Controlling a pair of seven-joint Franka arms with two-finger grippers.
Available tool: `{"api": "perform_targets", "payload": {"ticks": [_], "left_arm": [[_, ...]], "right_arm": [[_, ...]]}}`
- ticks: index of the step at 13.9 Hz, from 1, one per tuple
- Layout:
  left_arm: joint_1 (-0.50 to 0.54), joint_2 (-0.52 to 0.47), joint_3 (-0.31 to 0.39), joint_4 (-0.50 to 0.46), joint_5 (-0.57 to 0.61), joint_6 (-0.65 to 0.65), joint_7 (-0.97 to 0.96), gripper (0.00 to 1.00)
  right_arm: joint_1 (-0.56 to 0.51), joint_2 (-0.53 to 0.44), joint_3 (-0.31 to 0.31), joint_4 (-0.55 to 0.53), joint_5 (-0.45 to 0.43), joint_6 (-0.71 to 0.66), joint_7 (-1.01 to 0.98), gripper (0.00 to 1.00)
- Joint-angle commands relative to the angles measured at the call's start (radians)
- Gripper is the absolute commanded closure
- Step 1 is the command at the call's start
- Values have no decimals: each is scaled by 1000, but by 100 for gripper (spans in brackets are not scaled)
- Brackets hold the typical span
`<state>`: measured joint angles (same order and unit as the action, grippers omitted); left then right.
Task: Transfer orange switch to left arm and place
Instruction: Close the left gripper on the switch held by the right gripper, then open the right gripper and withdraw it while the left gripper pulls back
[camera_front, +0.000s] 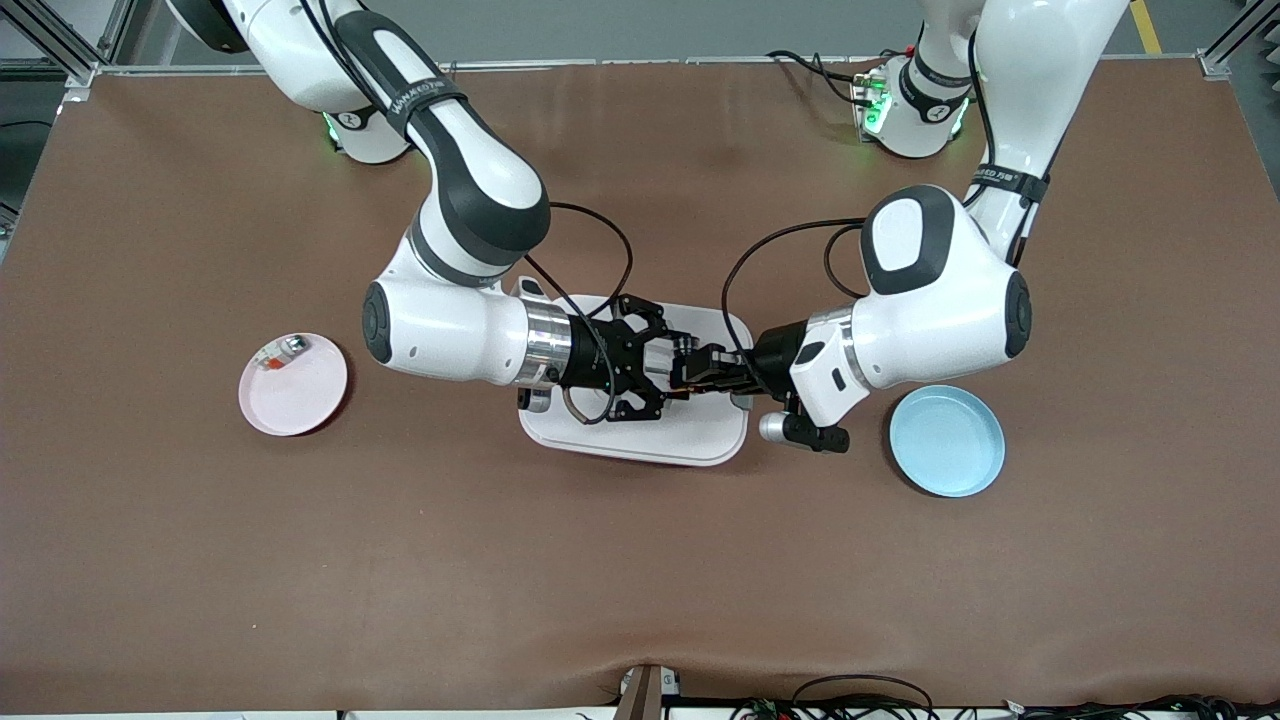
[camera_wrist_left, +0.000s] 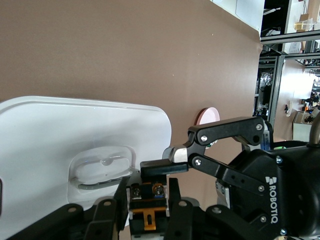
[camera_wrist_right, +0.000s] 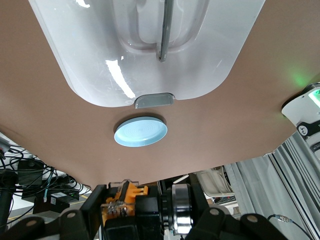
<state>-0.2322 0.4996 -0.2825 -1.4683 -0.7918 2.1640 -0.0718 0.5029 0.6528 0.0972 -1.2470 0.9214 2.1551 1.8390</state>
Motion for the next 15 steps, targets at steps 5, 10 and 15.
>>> {"api": "perform_targets", "payload": {"ticks": [5,10,15], "left_arm": [[8,-15,3,-1,0,-9,44,100],[60,-78,5,-4,80,-125,32,100],[120,-168,5,-4,170,-301,32,100]], "right_arm": [[-29,10,-11,46,24,-29,34,0],[-119,2,-21,63,14,-223,-67,0],[-265,-2,-22,112,-65,-527,-257,0]]}}
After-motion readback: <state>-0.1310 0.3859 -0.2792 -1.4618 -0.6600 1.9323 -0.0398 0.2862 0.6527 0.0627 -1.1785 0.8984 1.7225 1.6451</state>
